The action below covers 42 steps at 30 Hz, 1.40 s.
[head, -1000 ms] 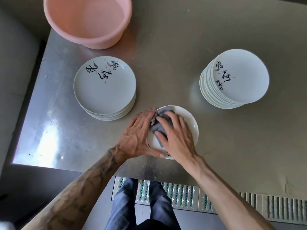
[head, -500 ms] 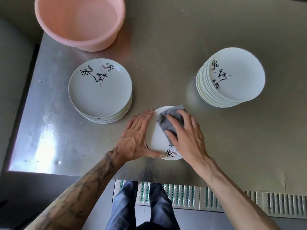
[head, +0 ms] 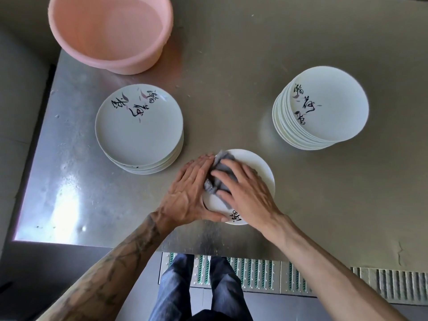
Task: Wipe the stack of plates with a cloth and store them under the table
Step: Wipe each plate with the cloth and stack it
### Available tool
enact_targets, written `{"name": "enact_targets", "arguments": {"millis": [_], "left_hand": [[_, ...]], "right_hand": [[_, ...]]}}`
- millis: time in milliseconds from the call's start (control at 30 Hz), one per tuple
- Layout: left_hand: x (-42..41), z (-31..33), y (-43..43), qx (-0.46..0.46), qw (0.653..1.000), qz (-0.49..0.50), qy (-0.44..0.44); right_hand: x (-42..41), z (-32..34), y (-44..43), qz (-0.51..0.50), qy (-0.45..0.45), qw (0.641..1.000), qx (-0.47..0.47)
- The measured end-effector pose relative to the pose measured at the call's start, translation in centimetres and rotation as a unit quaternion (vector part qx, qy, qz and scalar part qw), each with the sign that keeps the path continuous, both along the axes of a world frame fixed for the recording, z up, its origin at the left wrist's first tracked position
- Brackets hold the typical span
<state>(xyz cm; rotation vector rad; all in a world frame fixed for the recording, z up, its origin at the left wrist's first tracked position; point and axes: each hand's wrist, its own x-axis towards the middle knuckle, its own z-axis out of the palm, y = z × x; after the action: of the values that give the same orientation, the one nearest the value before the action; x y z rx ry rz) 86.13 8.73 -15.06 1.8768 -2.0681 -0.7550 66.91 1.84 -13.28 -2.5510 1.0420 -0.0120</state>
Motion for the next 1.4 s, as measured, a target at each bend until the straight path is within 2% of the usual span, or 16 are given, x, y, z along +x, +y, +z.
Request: {"name": "enact_targets", "arguments": {"millis": [133, 233, 367, 533, 633, 733, 833, 933, 1133, 1267, 1400], "left_hand": [[0.0, -0.1, -0.1, 0.008, 1.000, 0.004, -0.005], [0.0, -0.1, -0.1, 0.007, 1.000, 0.000, -0.012], [0.1, -0.2, 0.0, 0.013, 1.000, -0.008, -0.022], [0.4, -0.2, -0.1, 0.025, 0.999, -0.010, -0.020], [0.2, -0.2, -0.1, 0.032, 0.999, -0.008, -0.023], [0.1, -0.1, -0.1, 0.035, 0.999, -0.005, -0.023], [0.0, -0.1, 0.0, 0.030, 0.999, -0.004, -0.025], [0.0, 0.0, 0.0, 0.020, 0.999, -0.005, -0.025], [0.1, 0.1, 0.0, 0.025, 1.000, 0.000, -0.015], [0.1, 0.0, 0.0, 0.023, 1.000, 0.005, -0.013], [0.0, -0.1, 0.0, 0.013, 1.000, 0.008, -0.002]], "right_hand": [[-3.0, 0.7, -0.9, -0.073, 0.039, 0.996, -0.024], [-6.0, 1.4, 1.9, -0.076, 0.047, 0.996, 0.001], [-4.7, 1.4, 5.1, -0.013, 0.000, 0.999, 0.048], [-2.1, 0.8, 2.9, 0.079, -0.006, 0.991, 0.106], [-3.9, 0.8, 2.4, 0.095, 0.020, 0.992, 0.083], [-5.2, 0.7, 2.7, 0.040, 0.016, 0.998, 0.037], [-4.2, 0.1, 2.6, 0.023, 0.009, 1.000, -0.006], [-1.9, -0.3, 1.3, 0.037, 0.016, 0.999, -0.010], [-3.5, -0.6, -0.1, -0.092, 0.042, 0.993, -0.068], [-2.1, -0.7, 0.8, -0.146, 0.046, 0.986, -0.071], [0.1, -0.7, 1.1, -0.055, 0.008, 0.998, -0.025]]}}
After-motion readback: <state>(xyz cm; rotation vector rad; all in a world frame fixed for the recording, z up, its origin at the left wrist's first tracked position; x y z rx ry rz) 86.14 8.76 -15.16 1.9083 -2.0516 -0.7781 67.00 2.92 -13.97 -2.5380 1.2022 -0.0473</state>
